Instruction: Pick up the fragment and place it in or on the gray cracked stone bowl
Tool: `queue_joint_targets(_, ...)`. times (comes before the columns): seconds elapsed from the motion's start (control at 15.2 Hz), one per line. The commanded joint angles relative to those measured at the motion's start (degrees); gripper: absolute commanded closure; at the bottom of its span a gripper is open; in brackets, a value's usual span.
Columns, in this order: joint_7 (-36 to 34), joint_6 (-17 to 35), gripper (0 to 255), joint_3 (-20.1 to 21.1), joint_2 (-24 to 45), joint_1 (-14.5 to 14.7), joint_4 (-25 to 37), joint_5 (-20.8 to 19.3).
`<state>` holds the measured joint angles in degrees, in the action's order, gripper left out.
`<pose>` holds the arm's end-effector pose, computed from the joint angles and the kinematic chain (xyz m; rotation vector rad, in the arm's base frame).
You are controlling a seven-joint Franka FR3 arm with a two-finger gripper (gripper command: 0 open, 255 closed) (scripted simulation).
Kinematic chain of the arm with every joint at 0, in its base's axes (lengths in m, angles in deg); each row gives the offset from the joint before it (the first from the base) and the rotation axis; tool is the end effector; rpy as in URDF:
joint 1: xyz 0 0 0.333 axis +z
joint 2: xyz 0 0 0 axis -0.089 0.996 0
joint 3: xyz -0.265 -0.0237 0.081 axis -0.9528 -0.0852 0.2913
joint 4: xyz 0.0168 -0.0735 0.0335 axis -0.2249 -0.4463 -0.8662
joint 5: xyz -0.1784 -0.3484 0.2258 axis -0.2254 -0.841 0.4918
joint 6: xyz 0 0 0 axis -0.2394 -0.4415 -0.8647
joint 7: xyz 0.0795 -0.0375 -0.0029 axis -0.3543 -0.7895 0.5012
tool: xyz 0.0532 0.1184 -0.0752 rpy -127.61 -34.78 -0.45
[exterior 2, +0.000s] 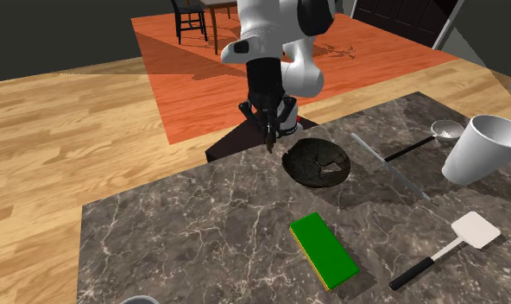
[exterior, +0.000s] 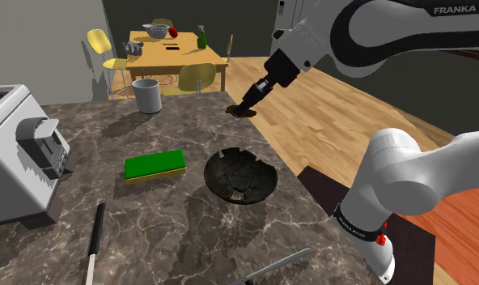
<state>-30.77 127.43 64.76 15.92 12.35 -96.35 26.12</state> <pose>0.3925 0.1417 0.4501 -2.6103 -0.3873 -0.7201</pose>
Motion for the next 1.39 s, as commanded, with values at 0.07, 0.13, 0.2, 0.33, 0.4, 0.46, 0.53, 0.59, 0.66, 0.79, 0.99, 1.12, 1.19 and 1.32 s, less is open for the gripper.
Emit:
queue_joint_targets(0.07,-5.3,-1.1,255,5.1,-4.6,1.5,-2.0,1.5)
queue_joint_targets(0.13,-7.1,-1.4,255,6.8,-5.8,2.1,-2.5,2.0)
queue_joint_targets(0.2,-8.9,-1.7,255,8.5,-7.0,2.8,-2.9,2.6)
queue_joint_targets(0.33,-12.5,-2.3,255,12.0,-9.1,4.2,-3.4,3.8)
queue_joint_targets(0.4,-14.3,-2.5,255,13.8,-10.0,5.0,-3.6,4.5)
queue_joint_targets(0.46,-16.1,-2.8,255,15.6,-10.8,5.7,-3.6,5.1)
queue_joint_targets(0.53,-16.9,-2.9,255,16.4,-11.1,6.1,-3.6,5.4)
queue_joint_targets(0.59,-16.8,-2.2,255,16.6,-11.2,6.3,-4.4,5.8)
queue_joint_targets(0.66,-16.7,-1.5,255,16.9,-11.2,6.6,-5.2,6.1)
queue_joint_targets(0.79,-16.4,0.0,255,17.3,-11.2,7.1,-6.6,6.8)
queue_joint_targets(0.99,-16.0,2.4,255,18.0,-10.9,8.0,-8.8,7.9)
queue_joint_targets(1.12,-15.8,4.1,255,18.5,-10.7,8.7,-10.2,8.7)
queue_joint_targets(1.19,-15.6,5.0,255,18.7,-10.5,9.0,-10.9,9.1)
queue_joint_targets(1.32,-15.3,6.8,255,19.2,-10.0,9.8,-12.3,10.0)
